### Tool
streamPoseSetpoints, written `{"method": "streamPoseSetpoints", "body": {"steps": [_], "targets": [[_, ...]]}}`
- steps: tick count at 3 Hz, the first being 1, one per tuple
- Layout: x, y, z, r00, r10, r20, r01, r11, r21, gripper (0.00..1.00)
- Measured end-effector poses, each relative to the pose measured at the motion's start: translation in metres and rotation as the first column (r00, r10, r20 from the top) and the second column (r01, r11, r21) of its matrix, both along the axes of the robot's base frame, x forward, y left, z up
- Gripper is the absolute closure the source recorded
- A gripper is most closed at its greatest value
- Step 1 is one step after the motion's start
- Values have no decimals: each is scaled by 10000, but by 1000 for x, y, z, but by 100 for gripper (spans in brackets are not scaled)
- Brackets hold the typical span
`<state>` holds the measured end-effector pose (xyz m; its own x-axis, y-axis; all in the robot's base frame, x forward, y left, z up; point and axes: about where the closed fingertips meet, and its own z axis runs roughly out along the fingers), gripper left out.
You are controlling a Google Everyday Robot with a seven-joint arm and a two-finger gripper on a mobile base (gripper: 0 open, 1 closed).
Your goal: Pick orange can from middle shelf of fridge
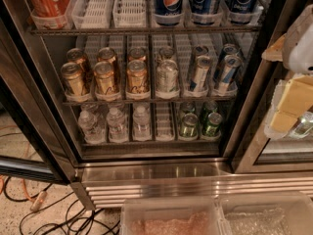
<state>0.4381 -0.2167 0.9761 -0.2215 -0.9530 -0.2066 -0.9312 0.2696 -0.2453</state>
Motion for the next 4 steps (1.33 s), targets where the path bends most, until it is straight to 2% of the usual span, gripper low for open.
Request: {"method": "streamPoseSetpoints", "body": {"steps": [1,2,3,4], "targets": [[0,0,0,10000,0,0,0,10000,1,0],[4,11,-2,9997,114,215,-123,9990,435,0],[13,39,-14,9988,201,453,-268,9878,1532,0],[22,67,-31,9980,-87,624,-95,9581,2862,0]]}}
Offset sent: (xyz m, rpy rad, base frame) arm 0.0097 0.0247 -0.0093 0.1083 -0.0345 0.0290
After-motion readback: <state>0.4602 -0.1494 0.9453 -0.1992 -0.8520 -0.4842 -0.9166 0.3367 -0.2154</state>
